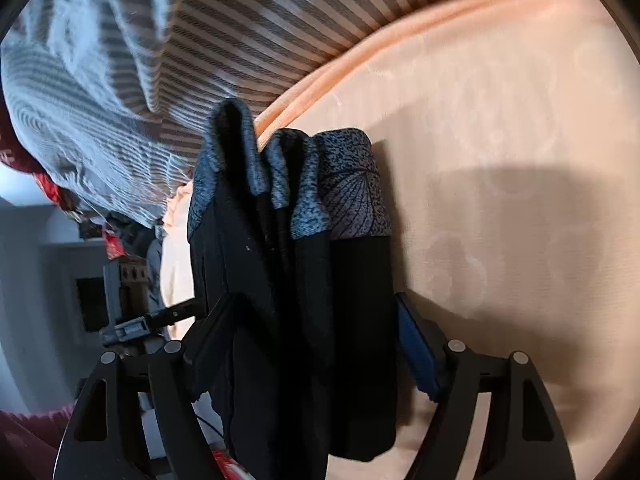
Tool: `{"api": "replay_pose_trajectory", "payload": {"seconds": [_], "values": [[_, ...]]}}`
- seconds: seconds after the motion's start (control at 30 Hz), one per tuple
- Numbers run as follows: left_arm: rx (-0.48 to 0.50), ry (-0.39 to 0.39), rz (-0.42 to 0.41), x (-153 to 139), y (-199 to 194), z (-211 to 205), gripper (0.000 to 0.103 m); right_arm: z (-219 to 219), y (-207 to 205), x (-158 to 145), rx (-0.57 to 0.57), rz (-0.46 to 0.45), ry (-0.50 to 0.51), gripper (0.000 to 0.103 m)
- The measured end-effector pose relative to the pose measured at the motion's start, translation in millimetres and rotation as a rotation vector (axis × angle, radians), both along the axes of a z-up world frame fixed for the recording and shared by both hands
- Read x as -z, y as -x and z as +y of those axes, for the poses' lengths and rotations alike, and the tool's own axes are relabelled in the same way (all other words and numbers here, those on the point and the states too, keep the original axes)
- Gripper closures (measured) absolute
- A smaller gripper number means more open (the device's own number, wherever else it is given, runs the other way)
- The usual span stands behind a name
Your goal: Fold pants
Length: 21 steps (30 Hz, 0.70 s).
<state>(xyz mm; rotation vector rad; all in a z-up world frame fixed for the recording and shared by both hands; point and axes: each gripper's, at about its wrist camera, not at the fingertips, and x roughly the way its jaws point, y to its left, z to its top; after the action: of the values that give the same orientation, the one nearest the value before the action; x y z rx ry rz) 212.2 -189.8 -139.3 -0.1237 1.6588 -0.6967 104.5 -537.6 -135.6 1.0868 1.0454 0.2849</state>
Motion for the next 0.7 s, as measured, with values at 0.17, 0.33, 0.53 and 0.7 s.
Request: {"api": "replay_pose_trajectory", "payload": {"seconds": [0.17,0.33,0.53,0.7], "values": [[-0.019,-0.023,-0.072,-12.5,11.4,-11.8,0.025,0.7,2.1,4.1,0.026,0.024,-0.044,0.032],[-0.029,-0.032,-0.119,-32.9,22.1,-22.5,0.042,1.1,9.7,-3.9,0.041,0.015,-0.074,0.054],[-0.05,-0.038,-0.154,-67.3,37.4,-24.7,0.042,-2.5,25.3,-19.9,0.047,-0.028,-0.12,0.057],[-0.041,-0.049,-0.18,-89.2,61.8,-27.8,0.042,-3.7,50.4,-32.8,0.03,-0.046,-0.125,0.058]]}}
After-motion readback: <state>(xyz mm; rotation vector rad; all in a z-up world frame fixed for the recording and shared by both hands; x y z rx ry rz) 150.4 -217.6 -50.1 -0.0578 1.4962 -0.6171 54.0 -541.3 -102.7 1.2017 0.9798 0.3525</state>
